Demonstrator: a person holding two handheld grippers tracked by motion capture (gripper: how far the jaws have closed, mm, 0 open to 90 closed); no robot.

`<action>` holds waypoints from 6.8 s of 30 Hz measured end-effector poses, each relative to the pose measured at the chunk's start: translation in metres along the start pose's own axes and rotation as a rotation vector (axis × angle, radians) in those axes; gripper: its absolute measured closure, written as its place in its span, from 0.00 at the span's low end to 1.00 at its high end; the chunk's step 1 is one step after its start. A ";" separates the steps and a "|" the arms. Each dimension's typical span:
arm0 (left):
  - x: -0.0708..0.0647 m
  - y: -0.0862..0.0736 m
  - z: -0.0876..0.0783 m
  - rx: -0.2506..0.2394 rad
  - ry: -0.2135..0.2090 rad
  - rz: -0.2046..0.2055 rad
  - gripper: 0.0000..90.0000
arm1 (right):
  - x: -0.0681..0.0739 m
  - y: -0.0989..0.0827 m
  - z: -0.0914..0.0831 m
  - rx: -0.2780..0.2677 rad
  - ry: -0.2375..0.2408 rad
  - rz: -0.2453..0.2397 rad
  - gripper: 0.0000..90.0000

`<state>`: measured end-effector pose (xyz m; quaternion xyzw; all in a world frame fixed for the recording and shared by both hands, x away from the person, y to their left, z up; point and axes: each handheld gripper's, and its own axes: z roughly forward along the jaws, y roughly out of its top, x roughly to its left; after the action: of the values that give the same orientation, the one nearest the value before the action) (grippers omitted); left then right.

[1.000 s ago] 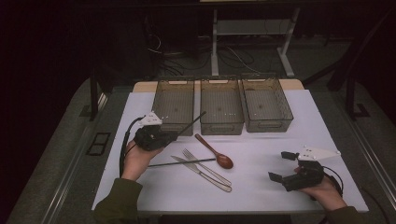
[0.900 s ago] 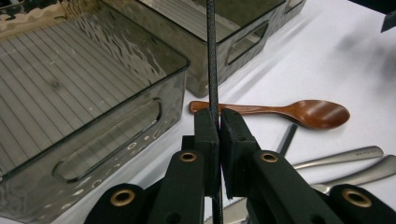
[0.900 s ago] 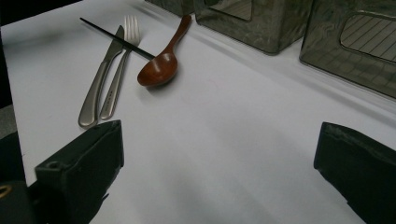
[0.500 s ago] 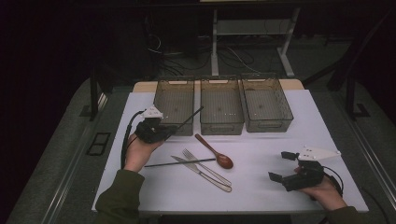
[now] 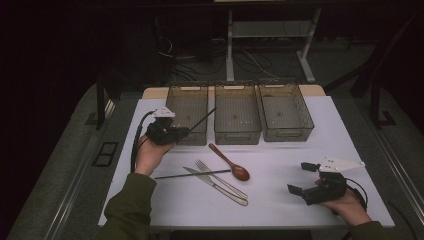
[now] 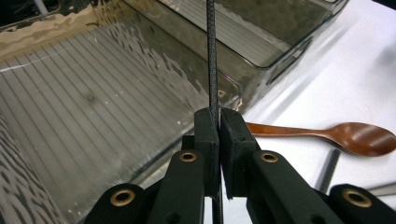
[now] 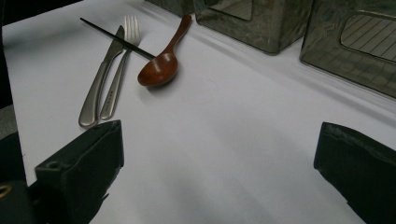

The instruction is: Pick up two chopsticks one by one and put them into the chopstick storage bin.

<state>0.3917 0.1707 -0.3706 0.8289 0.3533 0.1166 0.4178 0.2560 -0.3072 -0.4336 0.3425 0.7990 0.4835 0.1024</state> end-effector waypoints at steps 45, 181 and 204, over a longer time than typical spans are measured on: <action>0.064 0.045 0.036 0.000 0.151 -0.066 0.95 | 0.000 0.000 -0.002 -0.012 0.005 0.009 0.01; -0.038 -0.088 0.007 0.135 -0.217 0.194 0.73 | 0.000 -0.001 -0.005 -0.013 0.001 0.016 0.01; -0.035 -0.094 0.011 0.161 -0.261 0.217 0.85 | 0.000 -0.001 -0.005 -0.012 0.001 0.015 0.01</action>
<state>0.3256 0.1779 -0.4464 0.9009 0.2127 0.0239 0.3775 0.2529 -0.3111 -0.4317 0.3477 0.7935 0.4893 0.1003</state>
